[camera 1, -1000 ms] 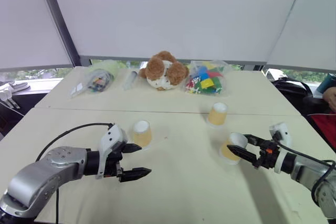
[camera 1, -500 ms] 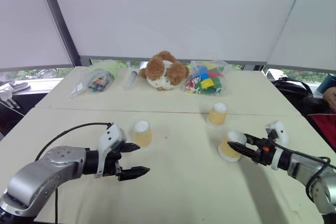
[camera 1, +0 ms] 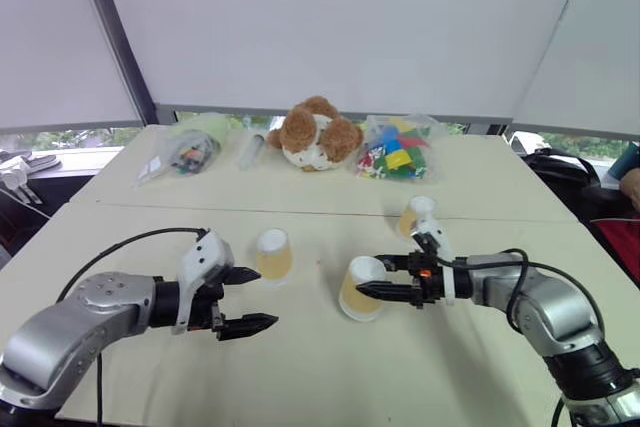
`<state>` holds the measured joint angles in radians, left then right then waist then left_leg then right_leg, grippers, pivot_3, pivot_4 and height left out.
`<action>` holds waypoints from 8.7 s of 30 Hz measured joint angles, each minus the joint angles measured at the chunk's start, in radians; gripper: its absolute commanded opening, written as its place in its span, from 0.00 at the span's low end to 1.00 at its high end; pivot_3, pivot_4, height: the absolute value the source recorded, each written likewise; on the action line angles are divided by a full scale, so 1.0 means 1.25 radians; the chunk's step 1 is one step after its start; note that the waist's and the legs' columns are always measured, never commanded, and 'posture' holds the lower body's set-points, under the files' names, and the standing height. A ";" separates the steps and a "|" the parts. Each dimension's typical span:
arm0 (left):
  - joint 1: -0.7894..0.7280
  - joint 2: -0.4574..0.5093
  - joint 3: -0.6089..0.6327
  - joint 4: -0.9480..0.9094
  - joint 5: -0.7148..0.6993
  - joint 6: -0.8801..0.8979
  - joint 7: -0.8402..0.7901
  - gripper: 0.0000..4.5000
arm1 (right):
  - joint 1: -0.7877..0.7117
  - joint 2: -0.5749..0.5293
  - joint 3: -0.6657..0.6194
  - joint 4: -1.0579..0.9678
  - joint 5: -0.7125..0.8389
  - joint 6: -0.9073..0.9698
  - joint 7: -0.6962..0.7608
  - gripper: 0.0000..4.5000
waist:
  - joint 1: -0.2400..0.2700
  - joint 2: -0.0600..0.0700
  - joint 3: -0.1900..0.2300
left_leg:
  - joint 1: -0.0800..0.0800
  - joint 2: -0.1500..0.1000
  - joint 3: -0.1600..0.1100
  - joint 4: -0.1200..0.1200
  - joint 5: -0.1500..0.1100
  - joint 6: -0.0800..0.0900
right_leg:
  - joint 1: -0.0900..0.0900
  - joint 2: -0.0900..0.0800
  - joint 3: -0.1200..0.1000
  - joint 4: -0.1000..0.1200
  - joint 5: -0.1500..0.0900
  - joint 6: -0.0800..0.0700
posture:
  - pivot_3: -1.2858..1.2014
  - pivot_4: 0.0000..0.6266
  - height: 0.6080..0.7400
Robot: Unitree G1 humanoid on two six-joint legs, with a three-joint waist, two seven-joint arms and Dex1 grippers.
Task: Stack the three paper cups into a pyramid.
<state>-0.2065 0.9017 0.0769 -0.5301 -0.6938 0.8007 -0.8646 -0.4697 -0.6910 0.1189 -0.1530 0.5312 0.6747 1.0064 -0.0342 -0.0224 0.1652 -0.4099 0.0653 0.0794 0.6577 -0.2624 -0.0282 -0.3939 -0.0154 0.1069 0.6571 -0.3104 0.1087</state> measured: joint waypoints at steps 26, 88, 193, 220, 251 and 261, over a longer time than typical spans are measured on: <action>-0.060 -0.034 0.012 0.062 0.011 -0.018 0.001 1.00 | -0.200 0.106 -0.194 0.467 -0.168 -0.314 -0.278 0.98 | -0.009 0.000 0.000 | 0.000 0.000 0.003 0.002 0.000 0.000 | -0.001 0.001 0.001 0.002 0.000 0.000 | 0.52 0.24 1.00; -0.131 -0.064 -0.026 0.131 0.040 -0.036 -0.072 1.00 | 0.221 -0.023 -0.205 -0.009 -0.029 -0.160 -0.008 0.50 | -0.005 0.001 0.001 | 0.000 0.000 0.001 0.003 0.000 0.000 | 0.000 0.001 0.000 0.004 0.000 0.000 | 0.52 0.24 1.00; -0.452 -0.445 -0.153 0.437 0.175 -0.277 -0.139 0.49 | 0.278 -0.249 -0.413 -0.249 0.233 0.223 -0.083 1.00 | 0.016 0.000 0.000 | -0.002 0.000 -0.001 0.004 -0.001 0.001 | 0.000 0.002 0.000 0.004 0.000 0.001 | 0.52 0.24 1.00; -0.484 -0.581 -0.303 0.560 0.287 -0.426 -0.215 0.49 | 0.391 -0.240 -0.547 -0.353 0.330 0.261 -0.202 1.00 | 0.017 -0.001 0.000 | -0.001 0.000 -0.002 0.005 -0.001 0.001 | 0.001 0.002 0.000 0.002 -0.001 0.001 | 0.52 0.24 1.00; -0.527 -0.575 -0.202 0.522 0.210 -0.361 -0.219 0.99 | 0.402 -0.237 -0.543 -0.326 0.305 0.220 -0.225 1.00 | 0.016 -0.001 0.000 | -0.001 0.000 -0.002 0.004 -0.001 0.001 | 0.002 0.002 0.000 0.002 -0.001 0.001 | 0.52 0.24 1.00; -0.328 -0.362 -0.070 0.234 0.084 -0.089 -0.083 0.99 | 0.411 -0.209 -0.587 -0.232 0.300 0.182 -0.199 1.00 | 0.013 0.000 0.000 | -0.001 0.001 -0.003 0.003 -0.001 0.001 | 0.001 0.002 0.000 0.002 -0.001 0.002 | 0.52 0.24 1.00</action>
<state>-0.6161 0.4496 -0.0112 -0.2370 -0.5890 0.6895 -0.9686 0.0445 -0.9516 -0.6143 -0.4435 0.9059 0.9020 0.7571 -0.0178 -0.0227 0.1654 -0.4108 0.0664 0.0759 0.6620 -0.2632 -0.0268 -0.3920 -0.0124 0.1074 0.6599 -0.3113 0.1108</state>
